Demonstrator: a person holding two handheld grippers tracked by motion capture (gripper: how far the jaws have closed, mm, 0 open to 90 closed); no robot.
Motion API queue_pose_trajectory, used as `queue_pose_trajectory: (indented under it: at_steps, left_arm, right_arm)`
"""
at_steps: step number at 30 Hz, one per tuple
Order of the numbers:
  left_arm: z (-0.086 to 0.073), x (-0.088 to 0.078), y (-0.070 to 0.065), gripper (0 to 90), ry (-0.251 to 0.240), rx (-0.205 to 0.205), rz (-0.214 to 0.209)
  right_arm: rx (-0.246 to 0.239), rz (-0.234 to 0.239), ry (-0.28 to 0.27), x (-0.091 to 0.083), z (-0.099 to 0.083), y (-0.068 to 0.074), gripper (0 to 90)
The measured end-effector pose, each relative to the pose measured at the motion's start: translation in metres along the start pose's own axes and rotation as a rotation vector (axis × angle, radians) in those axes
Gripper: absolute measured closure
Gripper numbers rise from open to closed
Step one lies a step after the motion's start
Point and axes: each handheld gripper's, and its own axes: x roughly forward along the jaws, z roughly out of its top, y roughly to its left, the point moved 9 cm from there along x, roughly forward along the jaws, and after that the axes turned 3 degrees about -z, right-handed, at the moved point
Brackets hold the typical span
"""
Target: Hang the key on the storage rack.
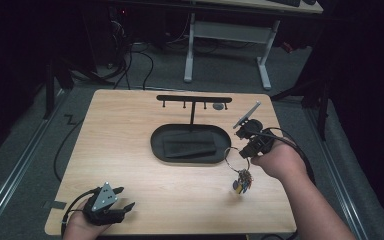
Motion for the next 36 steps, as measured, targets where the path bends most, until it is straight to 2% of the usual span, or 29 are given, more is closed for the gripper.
queue_pose_trajectory:
  at_steps: [8,14,15,20,30,36]
  left_arm:
    - [0.001,-0.001,0.000,35.5,-0.002,0.003,0.003]
    - [0.000,-0.001,0.001,35.5,0.003,0.004,0.001]
    - [0.000,-0.001,0.001,35.5,0.003,0.006,0.001]
    - [-0.001,-0.002,0.001,35.5,0.003,0.007,0.002]
    - [-0.002,-0.004,0.003,35.6,0.000,0.001,0.003]
    - [-0.004,-0.005,0.003,35.6,0.001,-0.003,0.002]
  right_arm:
    - [0.006,-0.016,0.000,-0.004,0.009,-0.002,87.6]
    - [0.001,-0.039,-0.001,0.001,0.024,-0.008,87.7]
    - [0.012,-0.041,0.004,0.001,0.026,-0.008,87.7]
    - [0.005,-0.057,-0.009,0.002,0.041,-0.017,87.8]
    - [0.036,-0.066,-0.046,-0.002,0.072,-0.033,87.7]
    - [0.061,-0.057,-0.071,0.003,0.091,-0.045,87.8]
